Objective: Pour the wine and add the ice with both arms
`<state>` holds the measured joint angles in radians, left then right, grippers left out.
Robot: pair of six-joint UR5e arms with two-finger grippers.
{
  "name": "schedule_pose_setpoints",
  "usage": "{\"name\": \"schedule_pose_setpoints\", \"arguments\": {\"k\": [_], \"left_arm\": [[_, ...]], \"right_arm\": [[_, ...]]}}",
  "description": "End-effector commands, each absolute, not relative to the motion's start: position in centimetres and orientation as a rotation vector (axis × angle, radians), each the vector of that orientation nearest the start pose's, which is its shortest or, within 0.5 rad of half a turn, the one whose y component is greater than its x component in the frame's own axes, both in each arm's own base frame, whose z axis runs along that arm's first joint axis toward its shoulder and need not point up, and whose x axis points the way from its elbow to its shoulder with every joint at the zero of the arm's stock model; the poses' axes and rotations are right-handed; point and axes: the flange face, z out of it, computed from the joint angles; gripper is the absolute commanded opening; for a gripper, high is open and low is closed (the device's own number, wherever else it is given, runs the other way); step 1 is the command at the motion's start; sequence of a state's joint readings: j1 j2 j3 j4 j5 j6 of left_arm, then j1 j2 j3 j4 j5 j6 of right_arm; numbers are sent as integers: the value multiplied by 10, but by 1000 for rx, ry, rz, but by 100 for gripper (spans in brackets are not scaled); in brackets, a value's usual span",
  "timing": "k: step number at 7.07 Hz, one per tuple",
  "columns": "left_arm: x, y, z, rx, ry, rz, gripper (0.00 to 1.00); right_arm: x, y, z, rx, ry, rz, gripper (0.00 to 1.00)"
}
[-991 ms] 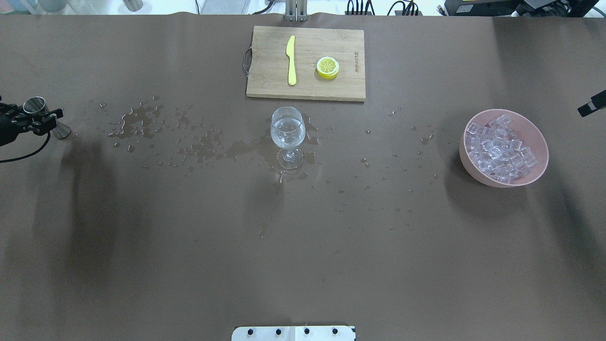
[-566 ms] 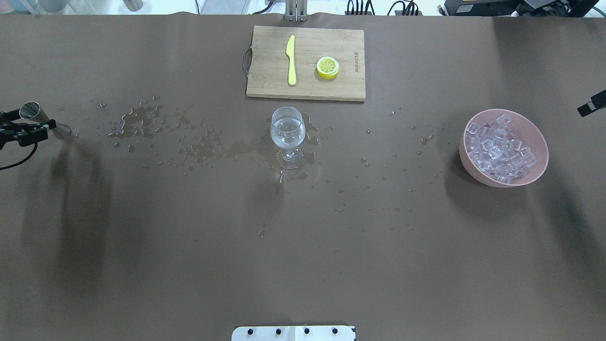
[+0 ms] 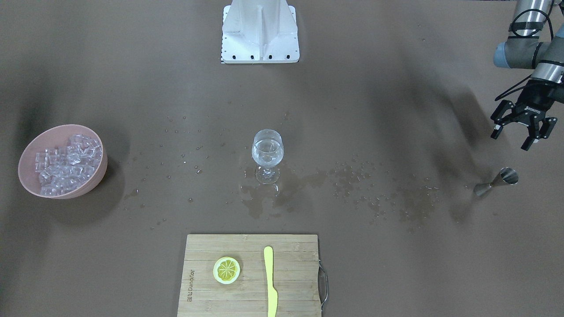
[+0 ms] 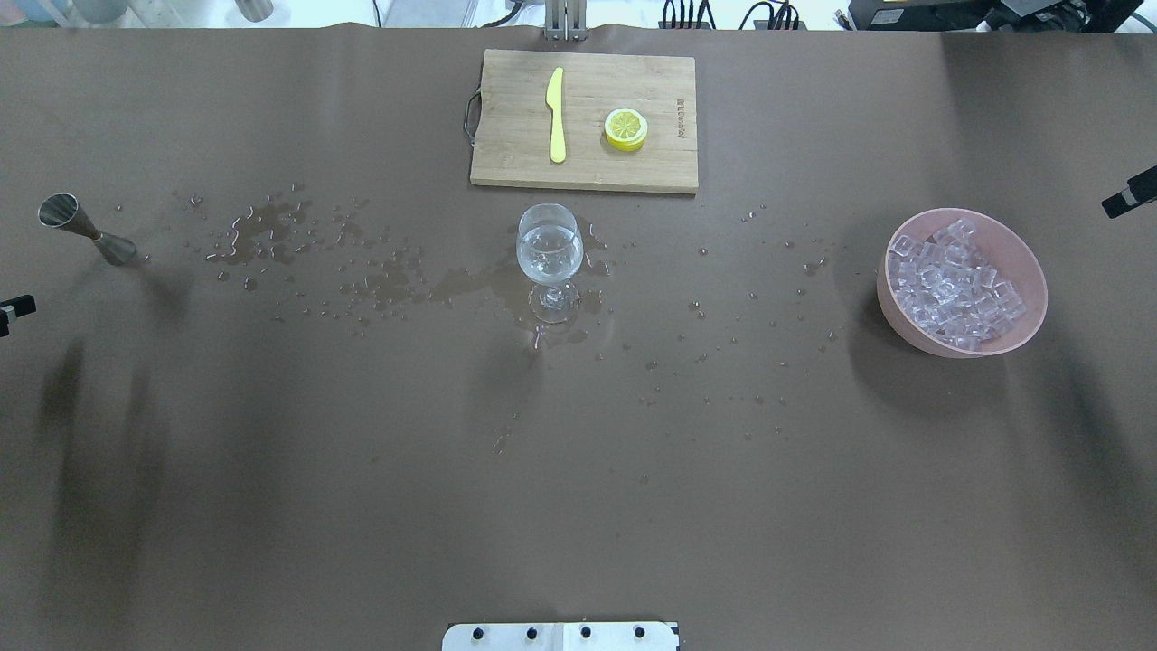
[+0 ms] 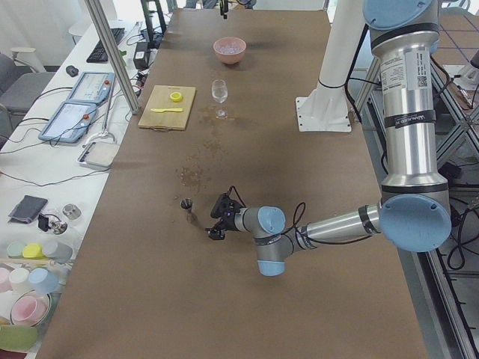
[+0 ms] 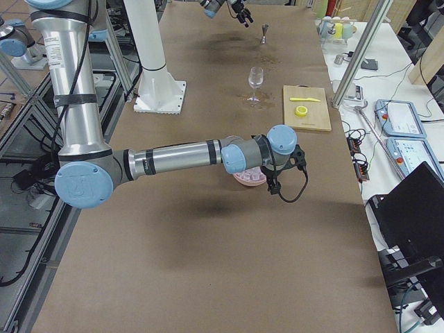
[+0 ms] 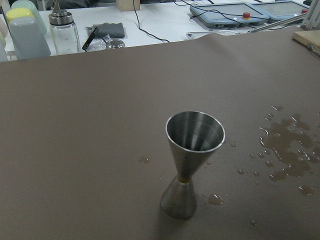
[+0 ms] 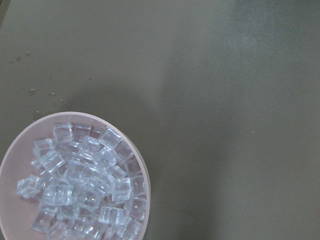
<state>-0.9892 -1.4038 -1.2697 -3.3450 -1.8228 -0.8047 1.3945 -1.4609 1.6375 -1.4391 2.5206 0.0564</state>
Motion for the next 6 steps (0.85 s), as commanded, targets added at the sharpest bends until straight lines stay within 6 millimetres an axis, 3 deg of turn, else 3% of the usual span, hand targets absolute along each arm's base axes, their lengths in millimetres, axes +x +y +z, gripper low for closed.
{"name": "schedule_pose_setpoints", "arguments": {"k": [1, 2, 3, 4, 6], "left_arm": [[80, -414, 657, 649, 1020, -63, 98], [47, -430, 642, 541, 1030, -116, 98], [23, -434, 641, 491, 1033, -163, 98], [23, -435, 648, 474, 999, -133, 98], [5, -445, 664, 427, 851, 36, 98]], "right_arm": [[-44, -545, 539, 173, -971, -250, 100], [-44, -544, 535, 180, -970, -252, 100], [-44, -544, 528, 191, -970, -255, 100], [-47, -544, 513, 191, -966, -223, 100], [-85, -535, 472, 181, -904, -140, 100]]}}
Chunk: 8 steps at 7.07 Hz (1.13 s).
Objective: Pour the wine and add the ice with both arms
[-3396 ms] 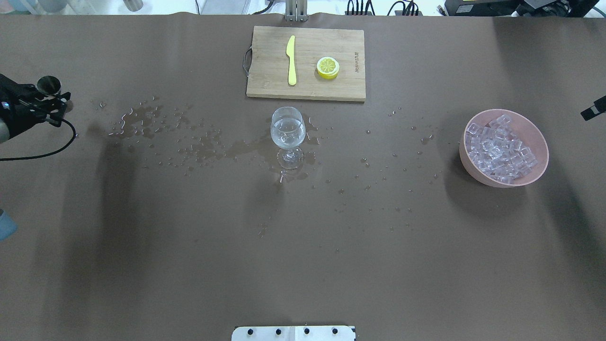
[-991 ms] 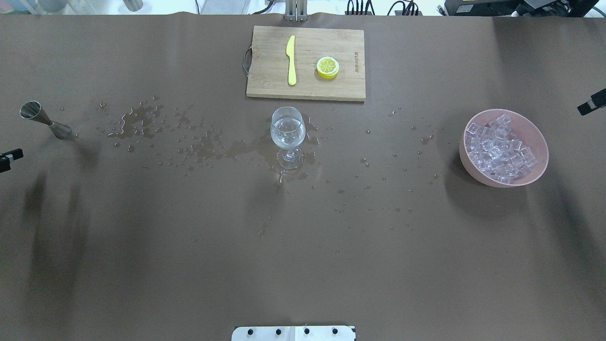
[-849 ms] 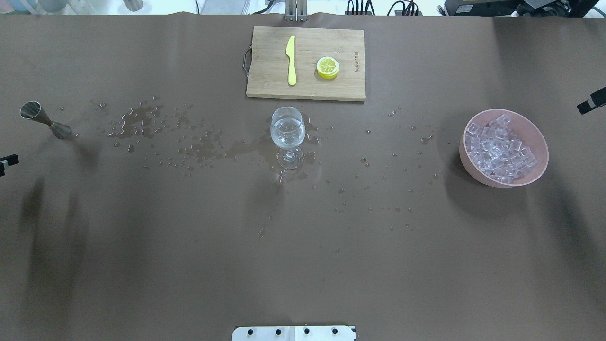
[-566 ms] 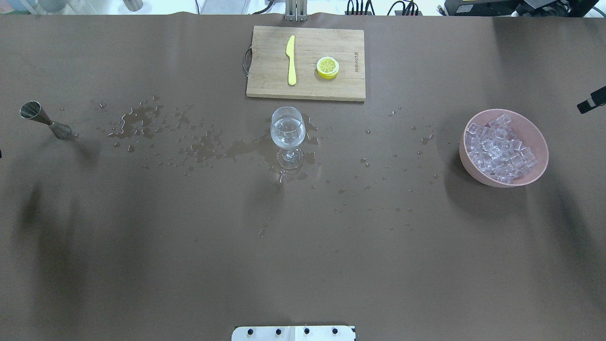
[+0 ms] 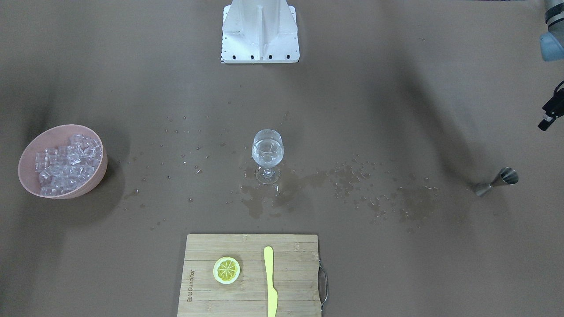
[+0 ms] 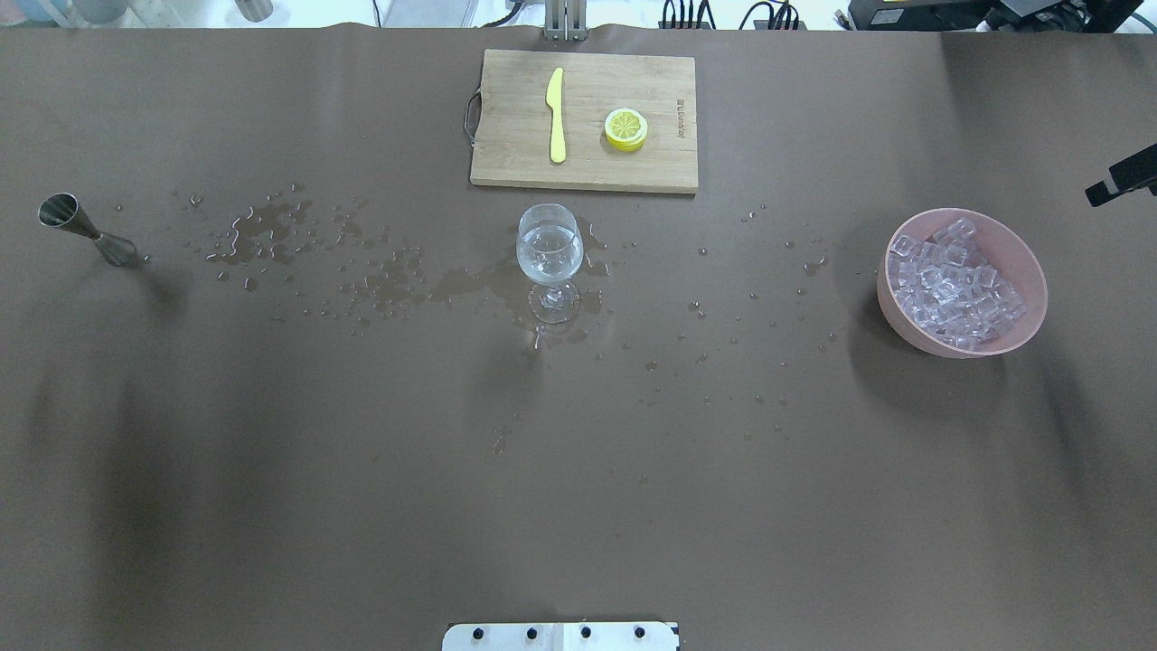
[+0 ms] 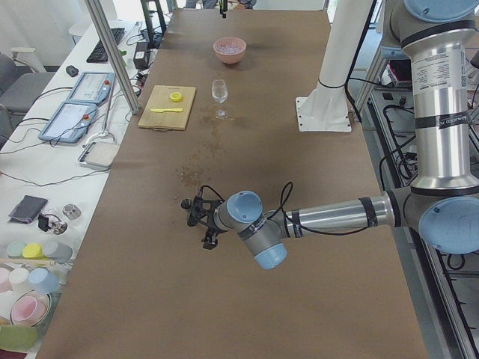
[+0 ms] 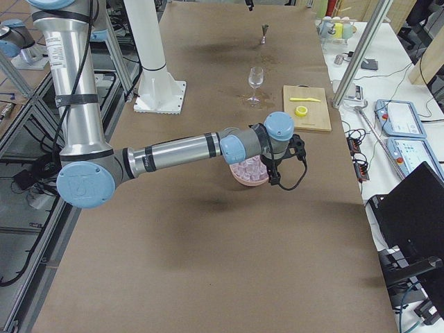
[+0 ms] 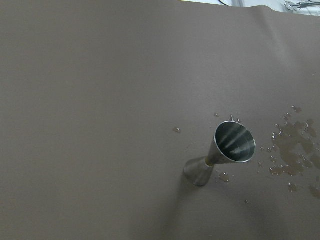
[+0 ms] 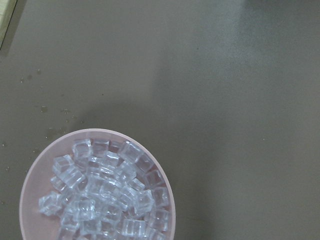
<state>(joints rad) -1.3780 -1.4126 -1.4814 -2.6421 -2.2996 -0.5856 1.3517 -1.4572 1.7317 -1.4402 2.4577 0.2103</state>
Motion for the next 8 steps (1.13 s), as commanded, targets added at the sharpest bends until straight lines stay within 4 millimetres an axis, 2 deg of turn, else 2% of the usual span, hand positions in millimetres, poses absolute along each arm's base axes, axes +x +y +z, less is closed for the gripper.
{"name": "schedule_pose_setpoints", "arguments": {"k": [1, 2, 3, 4, 5, 7, 8], "left_arm": [[-4, -465, 652, 377, 809, 75, 98], [-11, -492, 642, 303, 782, 70, 98], [-18, -499, 638, 268, 774, 101, 98], [-18, -494, 645, 221, 793, 94, 98], [-17, -490, 645, 216, 795, 87, 98], [-17, -494, 643, 223, 789, 88, 98], [-18, -492, 644, 223, 790, 87, 98]], "right_arm": [[-101, -529, 459, 167, -906, -118, 100], [-117, -525, 456, 157, -882, -109, 100], [-140, -519, 456, 153, -856, -136, 100], [-172, -511, 460, 134, -821, -157, 100], [-193, -502, 464, 117, -810, -193, 100], [-229, -487, 473, 92, -768, -228, 100], [-239, -485, 475, 84, -759, -233, 99]]}}
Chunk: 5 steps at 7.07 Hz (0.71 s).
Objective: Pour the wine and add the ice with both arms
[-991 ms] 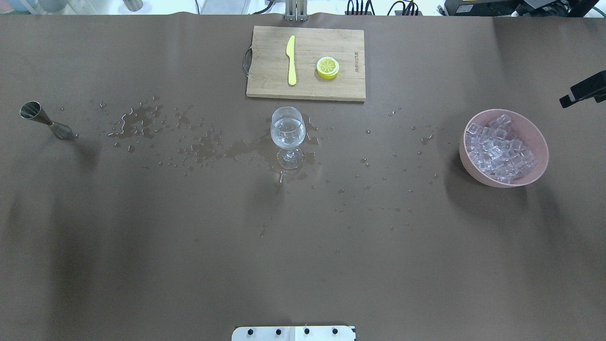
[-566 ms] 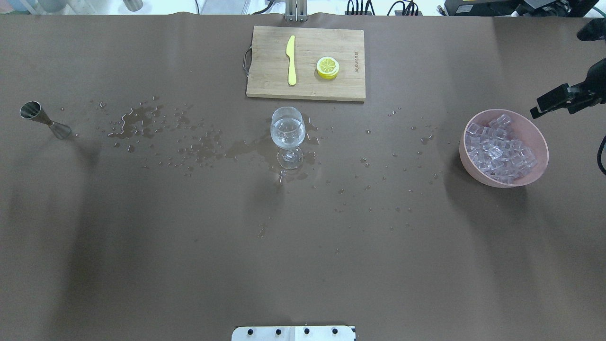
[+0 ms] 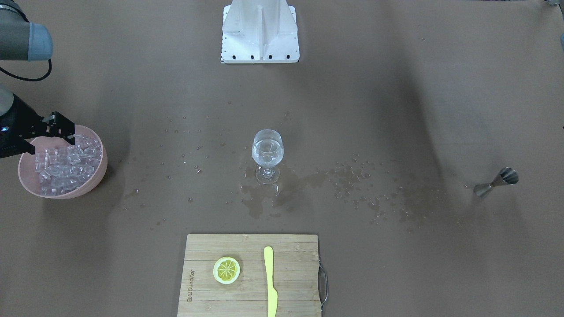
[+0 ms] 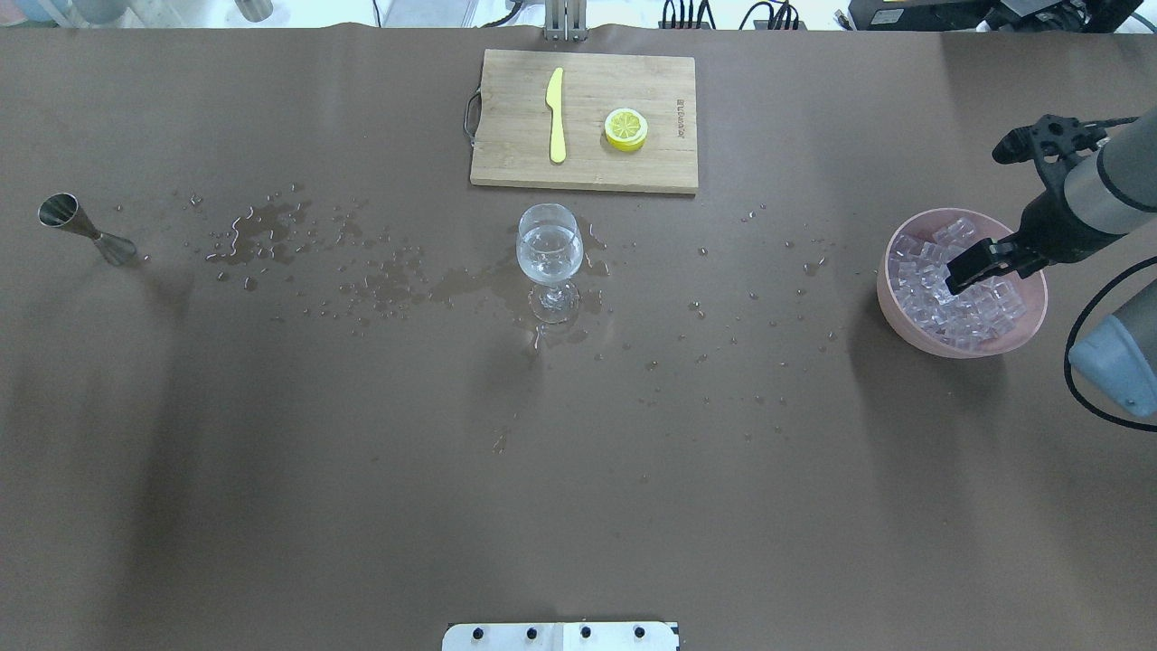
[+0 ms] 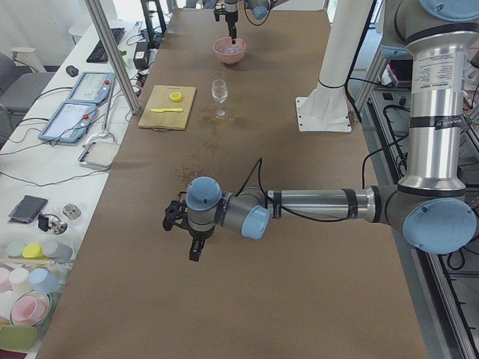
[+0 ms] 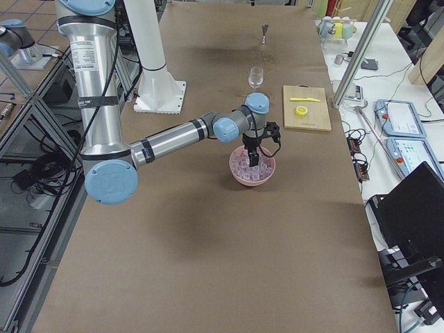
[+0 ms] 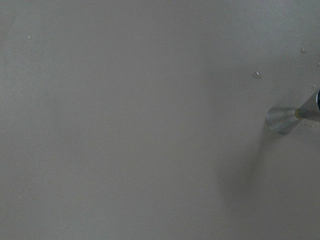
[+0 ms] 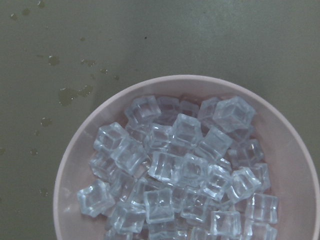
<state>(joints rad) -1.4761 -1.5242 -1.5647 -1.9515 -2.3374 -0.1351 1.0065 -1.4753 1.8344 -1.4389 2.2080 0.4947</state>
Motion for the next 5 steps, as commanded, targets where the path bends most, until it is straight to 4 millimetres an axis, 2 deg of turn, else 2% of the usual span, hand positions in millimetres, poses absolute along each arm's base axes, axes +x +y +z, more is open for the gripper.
{"name": "schedule_pose_setpoints", "arguments": {"k": [1, 3, 5], "left_arm": [[-18, -492, 644, 223, 790, 87, 98], [-18, -490, 647, 219, 790, 87, 98], [-19, -489, 647, 221, 789, 91, 98]], "right_arm": [[-246, -483, 478, 74, -755, -242, 97], [-256, -485, 482, 62, -752, -253, 90], [-260, -485, 484, 57, -750, -261, 75]]}}
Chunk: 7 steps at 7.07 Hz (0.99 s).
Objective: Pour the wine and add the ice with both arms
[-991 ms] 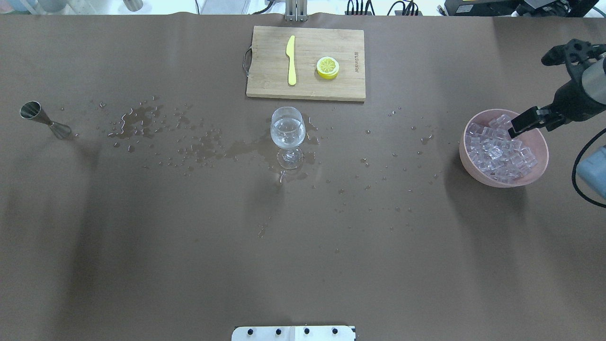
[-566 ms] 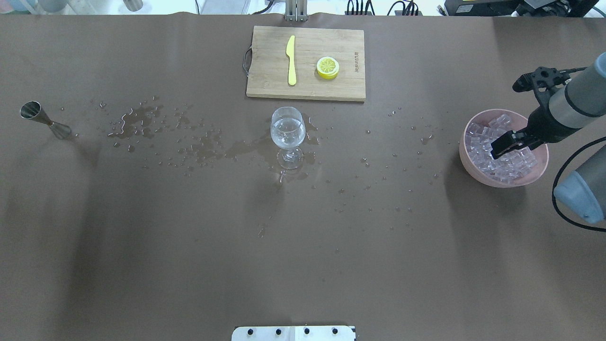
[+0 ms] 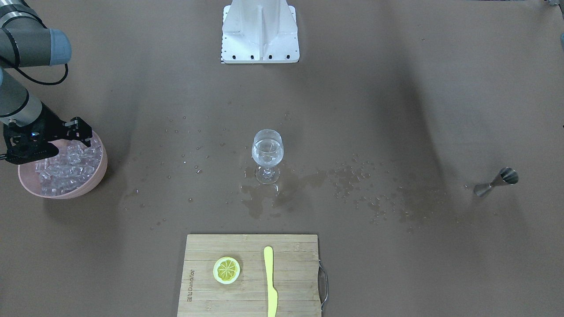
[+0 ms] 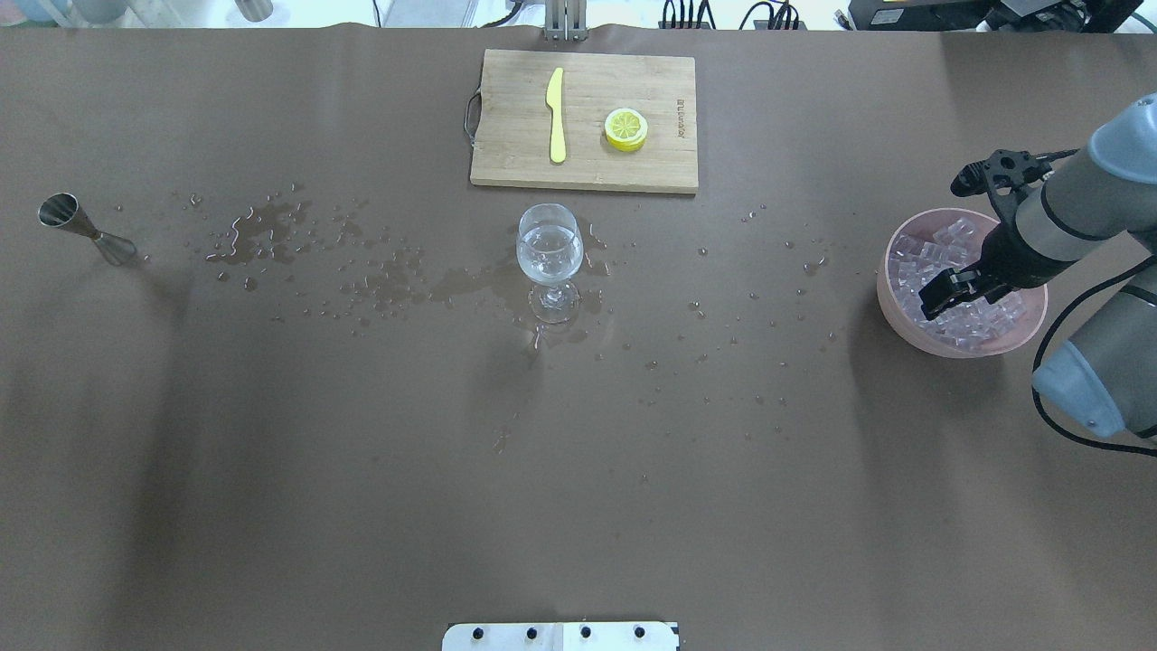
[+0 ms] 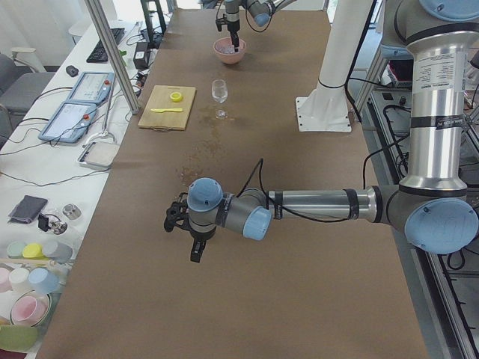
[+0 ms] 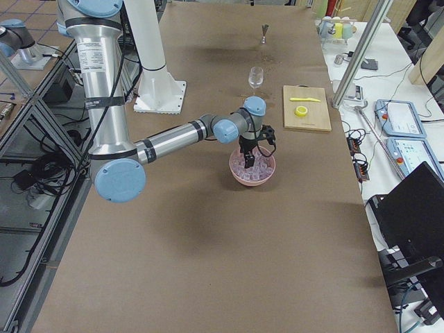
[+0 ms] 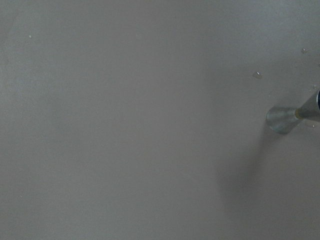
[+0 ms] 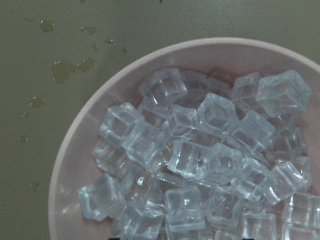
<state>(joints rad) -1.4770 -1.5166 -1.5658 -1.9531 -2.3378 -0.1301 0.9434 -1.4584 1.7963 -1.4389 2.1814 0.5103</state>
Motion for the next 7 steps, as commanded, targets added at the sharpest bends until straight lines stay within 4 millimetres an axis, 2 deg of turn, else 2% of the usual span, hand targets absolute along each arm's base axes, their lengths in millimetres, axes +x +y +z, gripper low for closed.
{"name": "schedule_pose_setpoints", "arguments": {"k": [1, 2, 3, 4, 6, 7], "left_arm": [[-19, -488, 648, 219, 789, 91, 98], [-19, -489, 647, 222, 789, 92, 98], [-19, -488, 649, 220, 789, 93, 98], [-19, -488, 649, 221, 787, 93, 98], [-19, -488, 649, 221, 787, 93, 98], [-18, -488, 649, 219, 788, 94, 98]], "right_arm": [[-266, -491, 477, 74, -750, -270, 74], [-267, -495, 478, 81, -737, -269, 71], [-268, -495, 477, 83, -739, -272, 58], [-268, -495, 477, 83, -737, -271, 37], [-268, -496, 483, 73, -731, -269, 6], [-269, -496, 482, 78, -735, -280, 0]]}}
